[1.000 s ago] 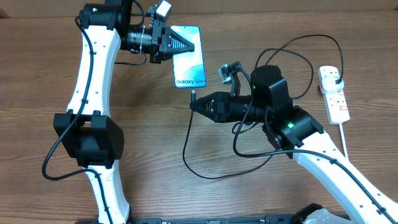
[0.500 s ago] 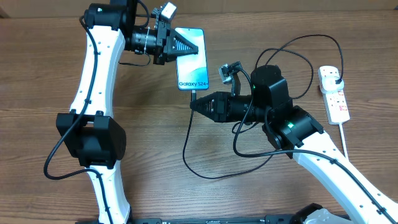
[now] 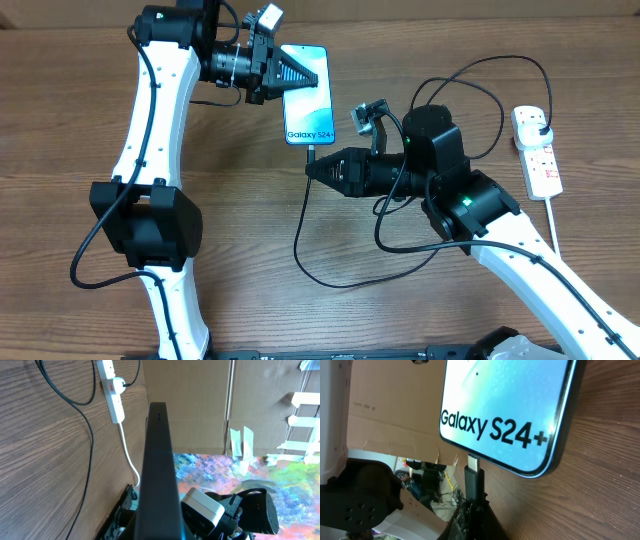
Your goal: Plug charger to phone and switch on socket
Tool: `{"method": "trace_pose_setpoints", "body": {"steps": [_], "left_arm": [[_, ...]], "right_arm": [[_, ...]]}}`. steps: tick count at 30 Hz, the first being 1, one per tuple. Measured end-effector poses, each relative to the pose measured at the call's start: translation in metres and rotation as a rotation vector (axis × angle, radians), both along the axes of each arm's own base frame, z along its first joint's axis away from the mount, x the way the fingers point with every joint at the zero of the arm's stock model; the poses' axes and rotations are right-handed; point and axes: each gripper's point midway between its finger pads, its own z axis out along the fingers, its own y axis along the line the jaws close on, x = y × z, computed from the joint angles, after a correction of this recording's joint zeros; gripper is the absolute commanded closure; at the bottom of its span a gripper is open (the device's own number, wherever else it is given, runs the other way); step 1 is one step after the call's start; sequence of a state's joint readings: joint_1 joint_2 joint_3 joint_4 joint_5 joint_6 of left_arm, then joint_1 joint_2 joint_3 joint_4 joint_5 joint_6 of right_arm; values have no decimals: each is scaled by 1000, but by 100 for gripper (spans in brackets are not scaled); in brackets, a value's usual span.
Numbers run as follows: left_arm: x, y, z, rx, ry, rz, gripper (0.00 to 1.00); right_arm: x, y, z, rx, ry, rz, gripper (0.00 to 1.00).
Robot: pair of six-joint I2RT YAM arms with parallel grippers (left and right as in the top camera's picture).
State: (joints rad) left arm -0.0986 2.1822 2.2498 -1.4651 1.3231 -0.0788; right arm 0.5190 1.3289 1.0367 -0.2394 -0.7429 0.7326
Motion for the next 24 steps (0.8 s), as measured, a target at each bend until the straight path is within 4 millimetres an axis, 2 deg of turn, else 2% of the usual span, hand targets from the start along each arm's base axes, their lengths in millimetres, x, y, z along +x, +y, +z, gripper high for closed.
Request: {"method": "trace_pose_setpoints", "body": {"steps": [24], "left_arm": [[-3,0,-1,6,24,0,96]], "right_arm": [[1,0,0,-2,0,-4,96]]}}
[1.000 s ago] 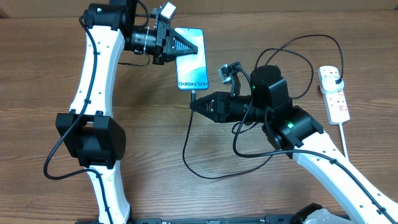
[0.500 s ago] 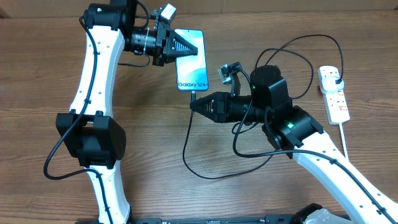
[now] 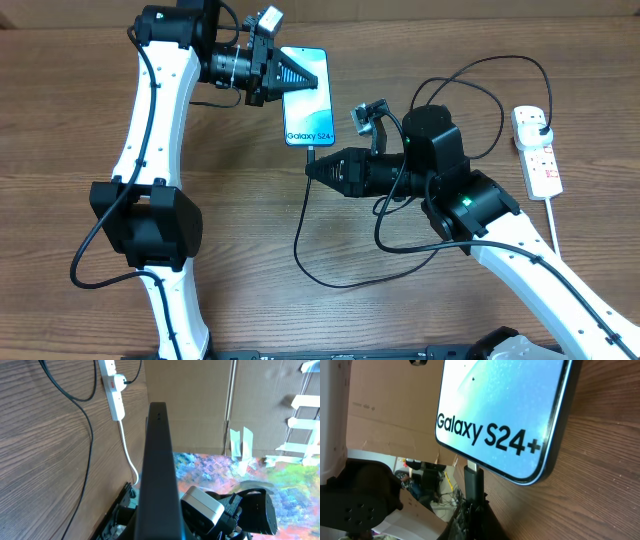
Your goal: Plug charger to phone and switch on socket
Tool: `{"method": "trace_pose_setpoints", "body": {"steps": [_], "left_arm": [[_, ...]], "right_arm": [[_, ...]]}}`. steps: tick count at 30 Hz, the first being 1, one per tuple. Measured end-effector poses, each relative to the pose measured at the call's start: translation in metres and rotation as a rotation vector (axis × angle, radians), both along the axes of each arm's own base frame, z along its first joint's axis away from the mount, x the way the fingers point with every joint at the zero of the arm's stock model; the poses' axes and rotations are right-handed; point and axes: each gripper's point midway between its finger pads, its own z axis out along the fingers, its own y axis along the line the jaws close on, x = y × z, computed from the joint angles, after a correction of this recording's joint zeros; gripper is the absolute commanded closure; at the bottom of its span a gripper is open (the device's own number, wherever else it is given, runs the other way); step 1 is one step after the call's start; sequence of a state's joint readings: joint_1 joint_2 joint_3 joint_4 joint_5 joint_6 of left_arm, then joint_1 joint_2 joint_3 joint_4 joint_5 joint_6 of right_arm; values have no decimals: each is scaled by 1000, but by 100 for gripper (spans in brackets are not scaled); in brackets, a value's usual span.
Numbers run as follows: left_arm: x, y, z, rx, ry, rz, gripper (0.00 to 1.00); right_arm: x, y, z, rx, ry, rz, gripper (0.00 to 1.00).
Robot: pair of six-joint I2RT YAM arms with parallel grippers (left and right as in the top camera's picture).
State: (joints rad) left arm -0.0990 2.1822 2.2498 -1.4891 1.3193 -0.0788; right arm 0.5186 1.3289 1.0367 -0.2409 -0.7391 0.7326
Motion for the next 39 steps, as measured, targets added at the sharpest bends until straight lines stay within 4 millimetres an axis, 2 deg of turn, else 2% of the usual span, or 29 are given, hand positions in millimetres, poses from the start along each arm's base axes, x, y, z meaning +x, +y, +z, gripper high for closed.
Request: {"method": "trace_pose_setpoints", "body": {"steps": [39], "left_arm": [[-1,-2,0,3,-5,-6,96]], "right_arm": [[4,-4,1,5,-4,-11,96]]}}
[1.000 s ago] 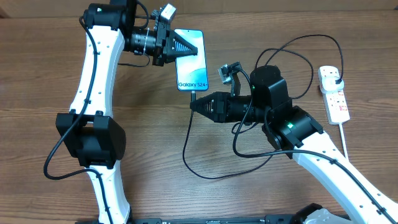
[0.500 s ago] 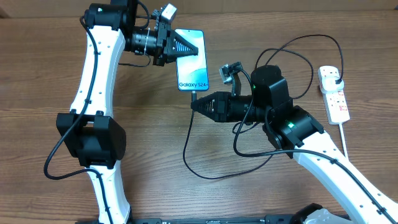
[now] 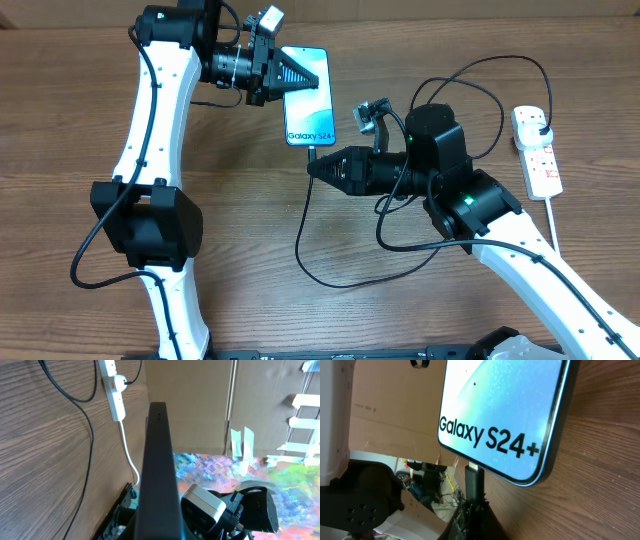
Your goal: Plug charger to phone and switch on socket
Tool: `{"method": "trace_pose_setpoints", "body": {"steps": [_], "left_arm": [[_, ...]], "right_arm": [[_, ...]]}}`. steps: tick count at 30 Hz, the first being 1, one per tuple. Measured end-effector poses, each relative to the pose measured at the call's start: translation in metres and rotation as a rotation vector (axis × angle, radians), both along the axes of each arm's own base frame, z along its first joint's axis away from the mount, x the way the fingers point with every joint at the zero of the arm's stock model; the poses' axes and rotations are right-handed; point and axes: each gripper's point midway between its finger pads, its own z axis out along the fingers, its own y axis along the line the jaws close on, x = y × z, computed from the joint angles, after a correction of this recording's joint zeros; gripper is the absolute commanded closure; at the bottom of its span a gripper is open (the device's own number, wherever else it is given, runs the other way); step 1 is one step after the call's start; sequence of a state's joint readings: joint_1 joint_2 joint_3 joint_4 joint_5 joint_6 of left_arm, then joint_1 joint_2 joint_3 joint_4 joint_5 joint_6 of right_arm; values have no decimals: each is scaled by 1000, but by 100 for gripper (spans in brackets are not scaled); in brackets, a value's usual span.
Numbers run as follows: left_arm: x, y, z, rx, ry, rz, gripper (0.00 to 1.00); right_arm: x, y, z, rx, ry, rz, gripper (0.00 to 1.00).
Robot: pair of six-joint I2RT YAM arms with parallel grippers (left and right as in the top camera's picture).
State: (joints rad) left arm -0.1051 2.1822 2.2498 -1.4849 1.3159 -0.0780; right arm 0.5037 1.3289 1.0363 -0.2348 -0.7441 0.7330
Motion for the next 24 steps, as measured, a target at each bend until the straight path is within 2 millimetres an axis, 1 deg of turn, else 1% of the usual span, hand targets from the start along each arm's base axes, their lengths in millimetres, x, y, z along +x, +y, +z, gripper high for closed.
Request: {"method": "trace_pose_setpoints", "body": {"steps": [24], "left_arm": [[-7,0,-1,1,8,-13,96]], "right_arm": [[-2,0,2,26,-2,25,96]]}}
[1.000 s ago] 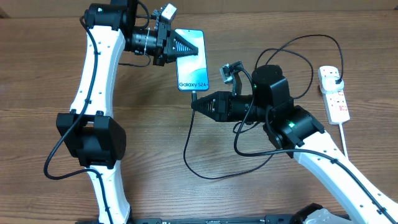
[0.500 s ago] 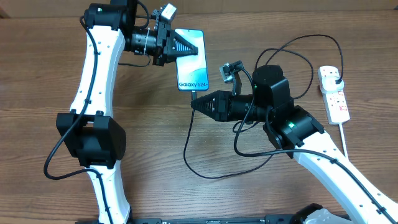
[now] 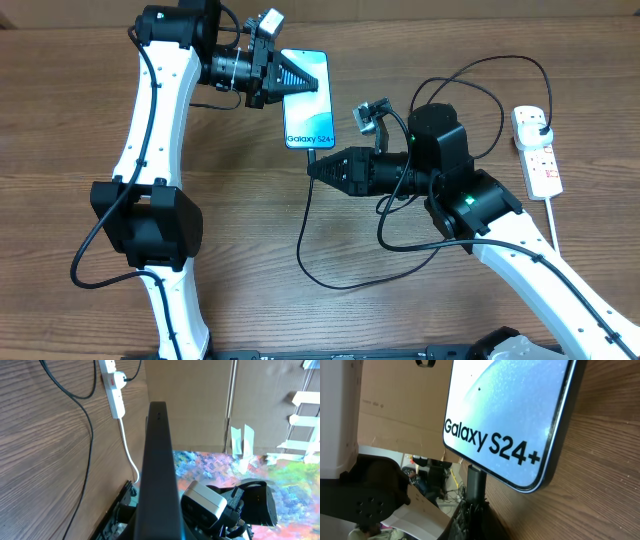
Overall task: Plug charger to phone and switch on socket
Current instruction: 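Release the connector with the right gripper and lower the phone with the left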
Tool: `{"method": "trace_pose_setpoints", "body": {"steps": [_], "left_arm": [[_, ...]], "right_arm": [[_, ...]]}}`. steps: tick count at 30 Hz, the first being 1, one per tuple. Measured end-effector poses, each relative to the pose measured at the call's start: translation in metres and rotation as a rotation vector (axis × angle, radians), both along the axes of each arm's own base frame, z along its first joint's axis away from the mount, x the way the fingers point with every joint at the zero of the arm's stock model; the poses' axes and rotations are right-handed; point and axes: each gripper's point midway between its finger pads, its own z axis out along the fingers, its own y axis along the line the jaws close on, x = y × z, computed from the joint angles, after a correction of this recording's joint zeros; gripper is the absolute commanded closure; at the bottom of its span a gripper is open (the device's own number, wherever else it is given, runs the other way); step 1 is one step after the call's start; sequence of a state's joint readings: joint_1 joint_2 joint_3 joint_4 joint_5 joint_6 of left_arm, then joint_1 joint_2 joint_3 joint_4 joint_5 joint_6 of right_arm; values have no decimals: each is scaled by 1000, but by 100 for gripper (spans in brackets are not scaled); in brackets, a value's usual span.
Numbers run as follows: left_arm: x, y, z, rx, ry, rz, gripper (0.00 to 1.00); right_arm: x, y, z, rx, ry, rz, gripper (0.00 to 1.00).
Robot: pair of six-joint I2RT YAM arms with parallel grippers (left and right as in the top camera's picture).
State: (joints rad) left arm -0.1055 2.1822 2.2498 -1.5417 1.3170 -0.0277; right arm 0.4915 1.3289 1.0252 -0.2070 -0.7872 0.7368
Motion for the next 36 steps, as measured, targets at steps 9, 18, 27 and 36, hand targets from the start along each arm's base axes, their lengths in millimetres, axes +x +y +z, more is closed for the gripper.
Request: {"method": "trace_pose_setpoints", "body": {"steps": [9,18,27,36], "left_arm": [[0,0,0,2,-7,-1,96],[-2,0,-22,134,-41,-17,96],[0,17,-54,339,-72,-16,96],[1,29,-73,458,-85,-17,96]], "right_arm": [[0,0,-1,-2,4,1,95],[17,-20,-17,-61,50,-103,79],[15,-29,-39,-142,111,-141,64],[8,-47,-69,-267,210,-208,63]]}}
